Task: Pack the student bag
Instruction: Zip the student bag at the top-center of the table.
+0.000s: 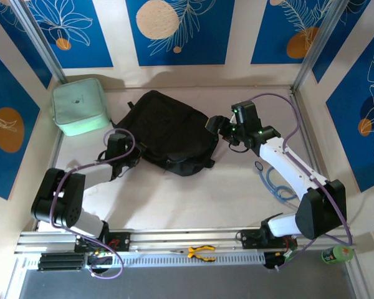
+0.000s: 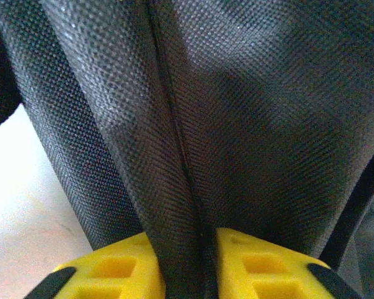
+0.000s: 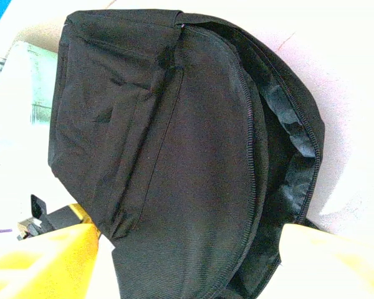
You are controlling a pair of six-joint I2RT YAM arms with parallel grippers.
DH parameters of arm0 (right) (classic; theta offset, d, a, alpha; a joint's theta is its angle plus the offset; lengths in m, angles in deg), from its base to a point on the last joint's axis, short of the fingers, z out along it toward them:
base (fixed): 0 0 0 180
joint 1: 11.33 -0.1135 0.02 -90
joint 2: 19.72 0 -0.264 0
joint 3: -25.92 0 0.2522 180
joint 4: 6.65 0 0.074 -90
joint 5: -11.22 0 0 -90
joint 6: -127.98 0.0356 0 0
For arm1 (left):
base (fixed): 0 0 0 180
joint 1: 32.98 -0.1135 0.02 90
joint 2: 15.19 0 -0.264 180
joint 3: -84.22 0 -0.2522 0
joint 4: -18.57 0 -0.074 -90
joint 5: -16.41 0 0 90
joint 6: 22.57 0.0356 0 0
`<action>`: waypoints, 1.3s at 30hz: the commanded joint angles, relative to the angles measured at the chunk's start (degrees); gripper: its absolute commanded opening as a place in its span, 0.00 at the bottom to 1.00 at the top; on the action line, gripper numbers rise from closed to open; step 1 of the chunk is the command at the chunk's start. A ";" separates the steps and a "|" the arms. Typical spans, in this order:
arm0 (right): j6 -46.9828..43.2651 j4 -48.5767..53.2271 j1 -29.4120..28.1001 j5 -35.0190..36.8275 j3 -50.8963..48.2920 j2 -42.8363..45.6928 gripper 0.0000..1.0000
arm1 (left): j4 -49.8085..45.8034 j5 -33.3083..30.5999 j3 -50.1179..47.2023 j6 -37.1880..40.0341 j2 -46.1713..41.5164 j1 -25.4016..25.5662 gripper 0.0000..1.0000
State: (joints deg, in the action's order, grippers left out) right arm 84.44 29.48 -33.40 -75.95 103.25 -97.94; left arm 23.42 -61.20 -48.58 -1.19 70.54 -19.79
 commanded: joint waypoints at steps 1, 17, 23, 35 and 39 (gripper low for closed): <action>-1.50 0.70 -0.45 0.50 0.14 0.28 0.77 | 4.30 1.93 0.74 0.05 -0.06 -0.54 0.18; -6.09 2.95 -11.25 7.00 4.10 -0.10 0.74 | 5.14 7.14 13.17 0.03 -1.09 4.34 0.00; -6.38 5.93 -16.73 10.08 6.36 -3.62 0.72 | 8.04 7.70 15.42 -0.11 3.38 6.51 0.00; -0.78 12.95 -24.18 16.62 12.08 -14.88 0.63 | 8.04 9.31 15.47 0.92 5.76 7.46 0.00; 0.53 13.73 -25.28 18.00 13.44 -17.75 0.58 | 7.67 9.37 15.32 1.30 5.65 7.46 0.00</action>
State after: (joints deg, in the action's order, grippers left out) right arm 82.54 40.56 -57.99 -60.76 114.25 -114.33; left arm 27.92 -55.11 -34.79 -1.25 76.51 -13.23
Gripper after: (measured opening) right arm 0.594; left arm 0.058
